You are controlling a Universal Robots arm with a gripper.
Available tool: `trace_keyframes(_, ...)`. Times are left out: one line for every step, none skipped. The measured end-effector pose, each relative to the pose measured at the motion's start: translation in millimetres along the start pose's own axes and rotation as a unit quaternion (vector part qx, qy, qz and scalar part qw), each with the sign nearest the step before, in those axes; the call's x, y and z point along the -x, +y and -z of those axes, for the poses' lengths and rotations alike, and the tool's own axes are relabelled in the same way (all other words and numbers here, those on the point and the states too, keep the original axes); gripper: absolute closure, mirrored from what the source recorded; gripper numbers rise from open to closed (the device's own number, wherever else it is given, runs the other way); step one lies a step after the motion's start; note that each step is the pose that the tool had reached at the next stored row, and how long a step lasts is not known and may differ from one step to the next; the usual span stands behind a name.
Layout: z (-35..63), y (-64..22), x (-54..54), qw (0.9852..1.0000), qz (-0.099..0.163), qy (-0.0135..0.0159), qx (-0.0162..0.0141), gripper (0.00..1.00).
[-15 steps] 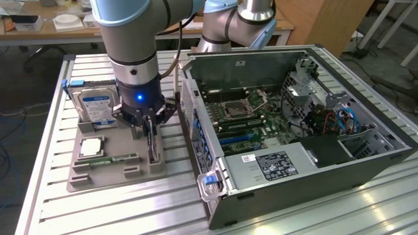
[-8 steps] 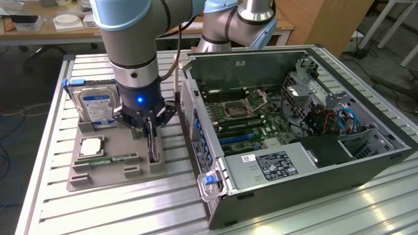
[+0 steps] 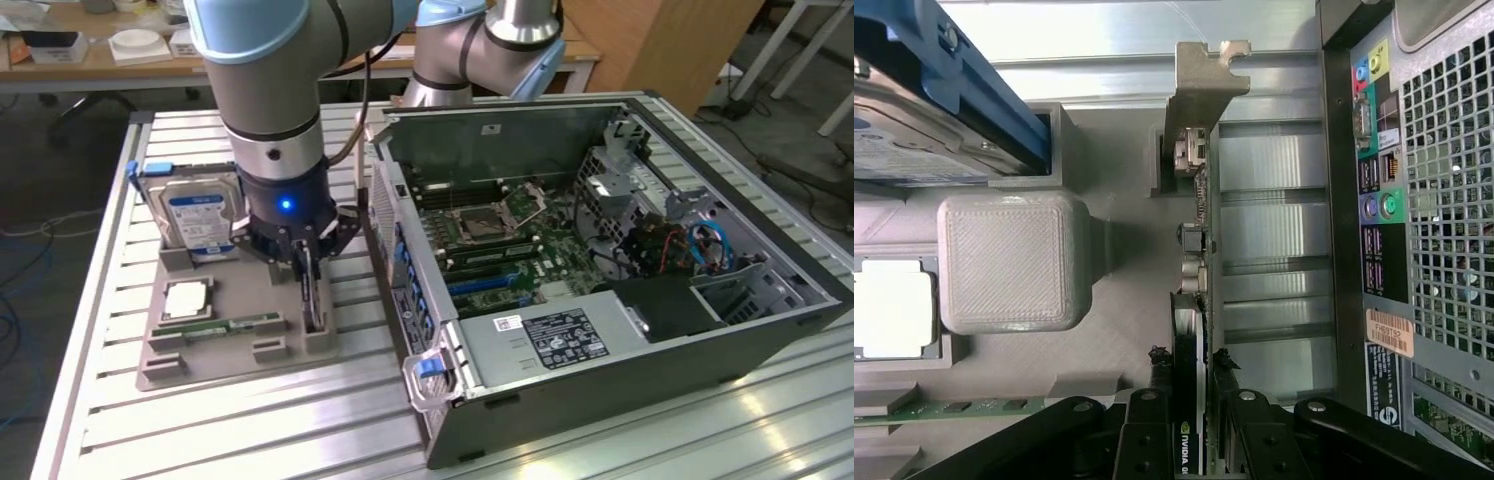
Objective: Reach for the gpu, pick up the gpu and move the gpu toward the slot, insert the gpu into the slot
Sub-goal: 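Pick up the gpu and move the gpu toward the slot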
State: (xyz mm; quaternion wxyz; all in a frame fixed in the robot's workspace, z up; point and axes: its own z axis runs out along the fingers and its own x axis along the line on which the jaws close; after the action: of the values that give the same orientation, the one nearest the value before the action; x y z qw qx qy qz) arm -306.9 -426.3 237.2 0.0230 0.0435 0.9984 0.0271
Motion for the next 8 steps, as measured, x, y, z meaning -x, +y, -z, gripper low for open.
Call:
trace_keyframes(-0.1, 0.0, 0.0, 1.0000, 0.000, 0.0000, 0.0000, 0.74)
trace_keyframes(-0.2, 0.0, 0.0, 1.0000, 0.000, 0.0000, 0.0000, 0.74)
trace_keyframes(-0.2, 0.0, 0.0, 1.0000, 0.000, 0.0000, 0.0000, 0.74)
trace_keyframes(-0.3, 0.0, 0.0, 1.0000, 0.000, 0.0000, 0.0000, 0.74)
trace_keyframes(-0.3, 0.0, 0.0, 1.0000, 0.000, 0.0000, 0.0000, 0.74)
trace_keyframes(-0.3, 0.0, 0.0, 1.0000, 0.000, 0.0000, 0.0000, 0.74)
trace_keyframes(-0.3, 0.0, 0.0, 1.0000, 0.000, 0.0000, 0.0000, 0.74)
trace_keyframes(-0.3, 0.0, 0.0, 1.0000, 0.000, 0.0000, 0.0001, 0.74)
